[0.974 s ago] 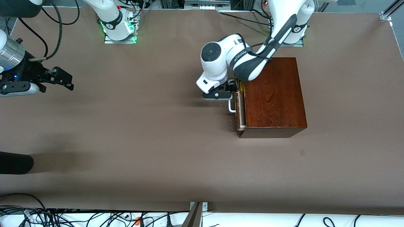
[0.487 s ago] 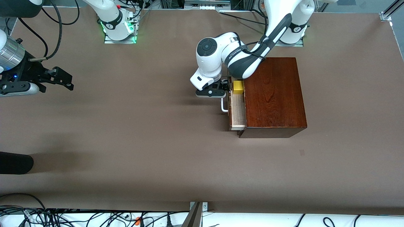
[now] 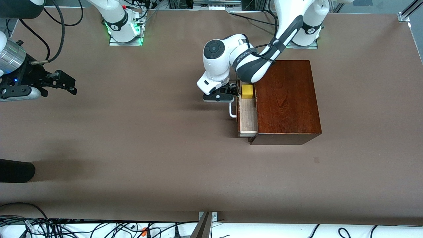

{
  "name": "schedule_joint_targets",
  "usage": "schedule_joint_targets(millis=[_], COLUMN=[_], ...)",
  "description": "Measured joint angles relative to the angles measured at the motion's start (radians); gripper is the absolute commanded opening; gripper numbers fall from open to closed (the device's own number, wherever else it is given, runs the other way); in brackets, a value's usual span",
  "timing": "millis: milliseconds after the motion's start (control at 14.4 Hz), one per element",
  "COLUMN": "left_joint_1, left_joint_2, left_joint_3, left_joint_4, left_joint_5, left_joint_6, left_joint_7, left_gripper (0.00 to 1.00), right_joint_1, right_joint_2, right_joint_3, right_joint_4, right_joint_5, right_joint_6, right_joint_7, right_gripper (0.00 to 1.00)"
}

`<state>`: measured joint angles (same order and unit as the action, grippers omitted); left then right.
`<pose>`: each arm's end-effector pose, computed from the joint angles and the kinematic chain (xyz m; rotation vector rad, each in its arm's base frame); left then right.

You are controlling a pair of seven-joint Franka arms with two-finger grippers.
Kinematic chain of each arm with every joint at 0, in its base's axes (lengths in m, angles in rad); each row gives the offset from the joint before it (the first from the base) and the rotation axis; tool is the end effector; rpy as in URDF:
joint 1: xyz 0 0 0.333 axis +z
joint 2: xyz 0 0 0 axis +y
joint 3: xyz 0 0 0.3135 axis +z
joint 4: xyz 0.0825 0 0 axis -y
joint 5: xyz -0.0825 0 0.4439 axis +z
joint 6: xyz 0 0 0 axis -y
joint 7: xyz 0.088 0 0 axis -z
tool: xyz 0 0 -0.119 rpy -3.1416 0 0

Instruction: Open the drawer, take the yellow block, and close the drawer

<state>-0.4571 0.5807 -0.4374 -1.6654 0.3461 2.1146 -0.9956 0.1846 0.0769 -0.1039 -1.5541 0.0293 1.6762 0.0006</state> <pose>0.4824 -0.5312 0.2397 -3.0581 0.0524 -0.0071 0.6450 0.0575 0.5803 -3.1154 -0.1218 -0.0697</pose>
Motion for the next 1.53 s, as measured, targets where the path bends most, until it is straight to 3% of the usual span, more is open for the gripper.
schedule_joint_targets(millis=[1530], left_joint_1=[-0.018], left_joint_2=[0.017], left_joint_3=[-0.009], left_joint_4=[0.041], left_joint_5=[-0.002], left_joint_6=[0.023], left_joint_7=[-0.014], left_gripper=[1.00], right_joint_1=[-0.009], right_joint_2=[0.001], right_joint_3=[-0.006], right_joint_4=[0.000], right_joint_5=[0.000], right_joint_6=[0.000], right_joint_7=[0.000], right_gripper=[1.00])
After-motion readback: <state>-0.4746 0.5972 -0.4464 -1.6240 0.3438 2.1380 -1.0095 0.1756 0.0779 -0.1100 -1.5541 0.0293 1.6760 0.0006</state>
